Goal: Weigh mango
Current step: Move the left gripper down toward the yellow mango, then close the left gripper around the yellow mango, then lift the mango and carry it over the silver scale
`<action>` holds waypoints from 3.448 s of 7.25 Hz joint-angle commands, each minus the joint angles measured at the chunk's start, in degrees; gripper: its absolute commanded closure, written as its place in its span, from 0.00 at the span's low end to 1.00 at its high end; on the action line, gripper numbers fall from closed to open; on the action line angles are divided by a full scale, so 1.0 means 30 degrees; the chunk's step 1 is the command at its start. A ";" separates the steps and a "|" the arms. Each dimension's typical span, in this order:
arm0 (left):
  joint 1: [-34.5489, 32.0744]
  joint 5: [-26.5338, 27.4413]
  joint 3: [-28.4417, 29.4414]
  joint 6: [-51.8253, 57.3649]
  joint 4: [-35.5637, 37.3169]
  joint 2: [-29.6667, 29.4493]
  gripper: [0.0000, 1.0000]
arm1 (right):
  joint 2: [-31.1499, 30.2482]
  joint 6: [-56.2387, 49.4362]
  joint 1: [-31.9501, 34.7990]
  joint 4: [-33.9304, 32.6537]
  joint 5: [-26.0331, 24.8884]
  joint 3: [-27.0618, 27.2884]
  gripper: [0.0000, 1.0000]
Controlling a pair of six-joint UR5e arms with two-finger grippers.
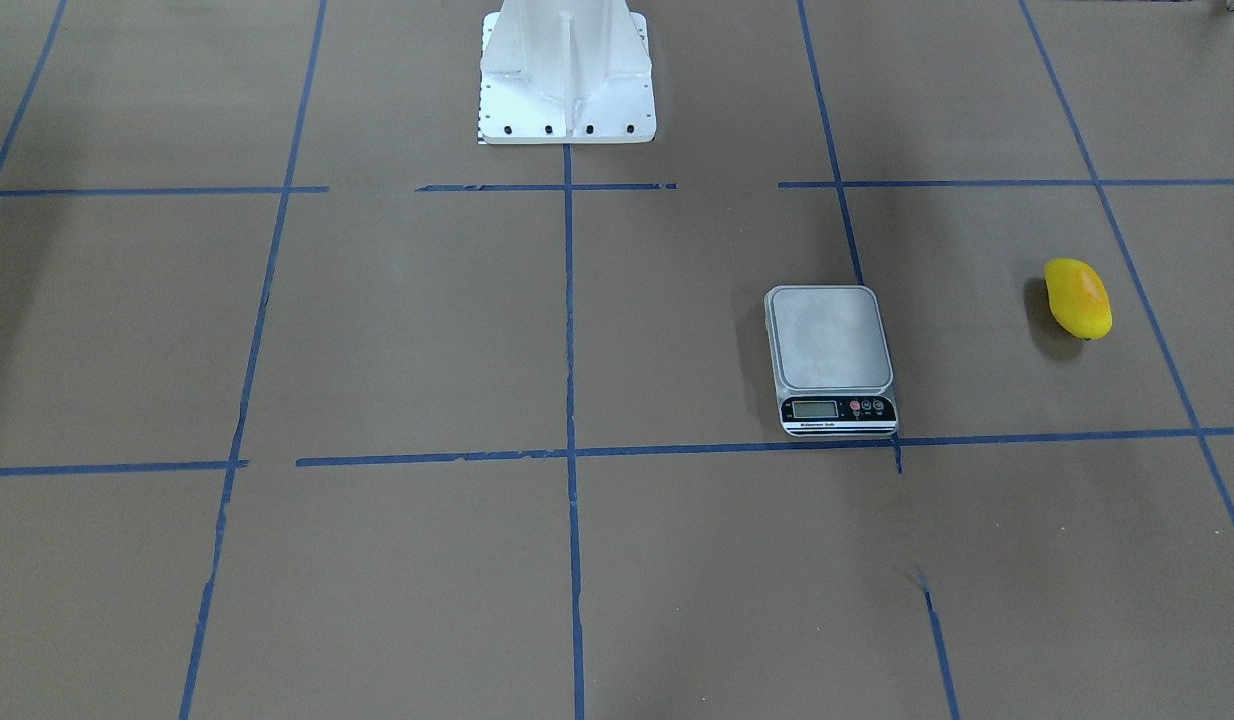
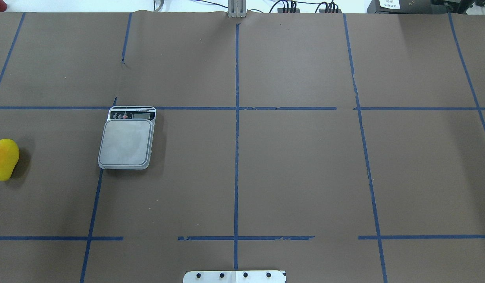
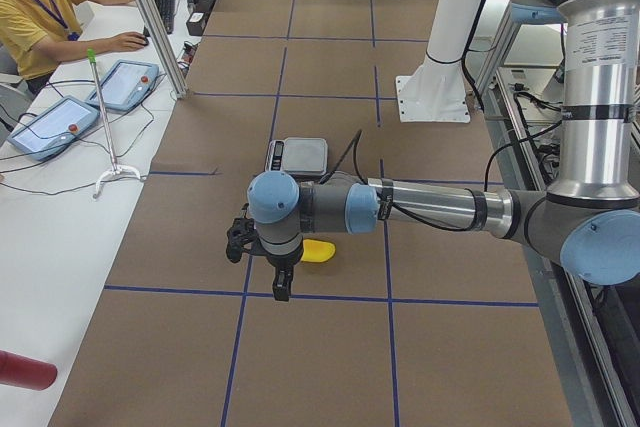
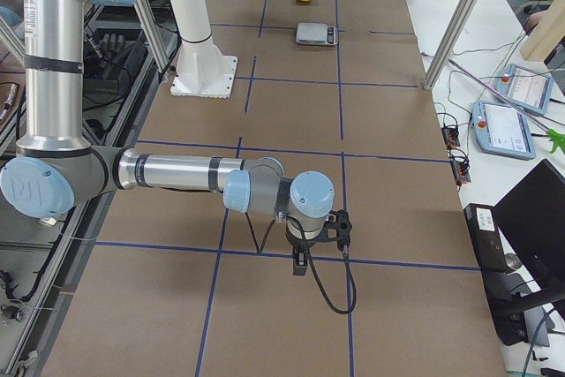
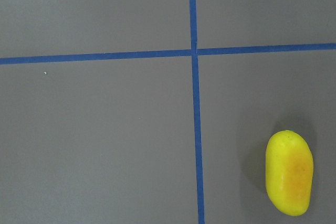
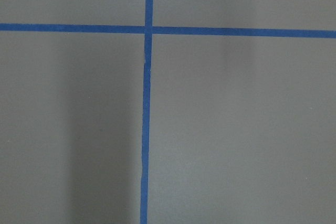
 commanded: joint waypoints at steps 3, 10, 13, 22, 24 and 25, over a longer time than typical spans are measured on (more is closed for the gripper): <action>0.0322 -0.0070 -0.0333 0.0029 -0.0433 0.0139 0.00 | 0.0000 0.0000 0.0000 0.0000 0.0000 0.0000 0.00; 0.8901 0.1416 0.2505 -1.1394 -1.1068 0.0404 0.00 | 0.0000 0.0000 0.0000 0.0000 0.0000 0.0000 0.00; 1.0366 0.1511 0.3677 -1.1514 -1.1538 0.0288 0.00 | 0.0000 0.0000 0.0000 0.0000 0.0000 0.0000 0.00; 1.0223 -0.0160 0.0309 -1.5568 -0.7437 -0.4911 1.00 | 0.0000 0.0000 0.0000 0.0000 0.0000 0.0000 0.00; 1.2816 0.0073 0.1331 -1.9057 -0.7495 -0.7262 1.00 | 0.0000 0.0000 0.0000 0.0000 0.0000 0.0000 0.00; 1.4021 0.1467 0.1714 -1.9624 -0.7495 -0.7649 1.00 | 0.0000 0.0000 0.0000 0.0000 0.0000 0.0000 0.00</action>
